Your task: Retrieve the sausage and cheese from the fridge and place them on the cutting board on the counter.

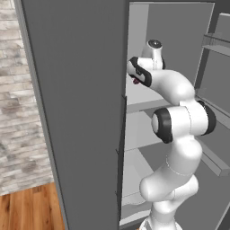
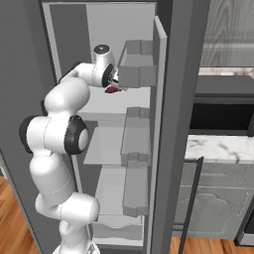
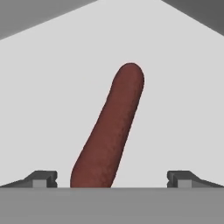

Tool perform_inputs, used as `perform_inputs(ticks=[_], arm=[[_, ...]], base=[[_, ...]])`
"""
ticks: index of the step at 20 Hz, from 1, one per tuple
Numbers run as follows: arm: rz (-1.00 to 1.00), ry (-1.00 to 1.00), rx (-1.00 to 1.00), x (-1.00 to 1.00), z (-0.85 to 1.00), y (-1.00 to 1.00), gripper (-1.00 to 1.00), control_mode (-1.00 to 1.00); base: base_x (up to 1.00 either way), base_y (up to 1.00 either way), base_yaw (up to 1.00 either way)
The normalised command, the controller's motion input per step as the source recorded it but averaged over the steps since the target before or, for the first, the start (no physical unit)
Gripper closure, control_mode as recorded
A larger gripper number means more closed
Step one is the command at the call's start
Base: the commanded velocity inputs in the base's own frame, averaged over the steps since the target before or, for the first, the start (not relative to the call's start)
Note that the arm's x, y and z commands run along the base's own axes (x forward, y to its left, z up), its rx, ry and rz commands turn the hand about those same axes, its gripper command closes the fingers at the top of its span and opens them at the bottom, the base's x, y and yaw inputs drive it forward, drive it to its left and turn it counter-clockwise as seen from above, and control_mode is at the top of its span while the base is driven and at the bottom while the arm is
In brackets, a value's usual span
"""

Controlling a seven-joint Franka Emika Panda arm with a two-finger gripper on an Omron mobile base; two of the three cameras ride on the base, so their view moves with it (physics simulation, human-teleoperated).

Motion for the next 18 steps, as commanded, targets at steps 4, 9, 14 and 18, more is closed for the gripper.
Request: perform_inputs(ticks=[4,9,14,18], arm=[[0.00,0.04,0.00,0.06,-0.13,0.01,-1.00,-1.00],[0.00,0.04,0.00,0.08,-0.15,0.09,-1.00,-1.00],[0.00,0.04,0.00,0.20,-0.14,0.16,-1.00,-1.00],[0.00,0.06,0.00,0.08,-0.21,0.10,-1.00,-1.00]], base=[[0.00,0.00,0.00],[0.00,0.00,0.00],[0.00,0.00,0.00],[0.00,0.00,0.00]])
